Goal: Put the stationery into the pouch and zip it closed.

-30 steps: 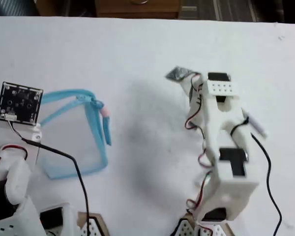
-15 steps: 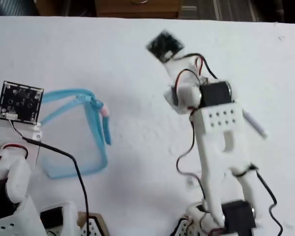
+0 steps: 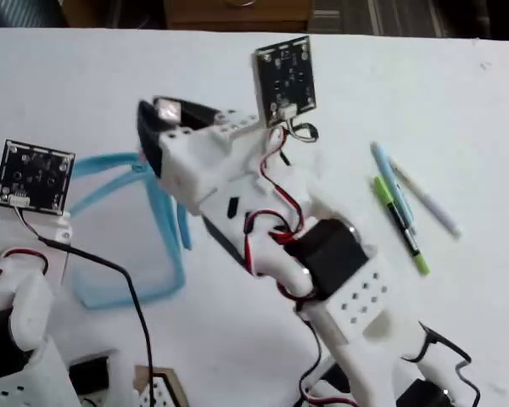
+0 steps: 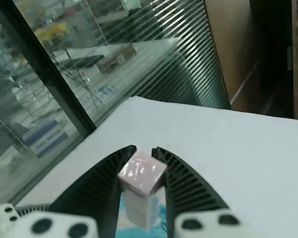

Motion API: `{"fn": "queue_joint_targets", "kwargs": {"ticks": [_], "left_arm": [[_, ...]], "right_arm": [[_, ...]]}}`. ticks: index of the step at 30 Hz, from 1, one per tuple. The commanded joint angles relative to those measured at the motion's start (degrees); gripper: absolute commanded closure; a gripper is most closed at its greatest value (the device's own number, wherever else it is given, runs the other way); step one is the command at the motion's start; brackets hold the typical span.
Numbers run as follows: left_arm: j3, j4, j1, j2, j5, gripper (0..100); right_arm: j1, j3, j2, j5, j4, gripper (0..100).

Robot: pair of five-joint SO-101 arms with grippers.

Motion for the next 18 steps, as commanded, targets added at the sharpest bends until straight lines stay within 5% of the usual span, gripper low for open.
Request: {"fn": "queue_joint_targets", "kwargs": {"ticks": [1,18], "left_arm": [[13.71,1.76,-1.8,2.15,-0.35,98],[13.63,1.67,-1.8,2.15,-0.35,98]], "right_arm": [[-1.01,-0.18,1.45,-2.64,-4.44,98.1],[-7.96,-0.26,17.1,-1.49,-4.35,98.1]]}}
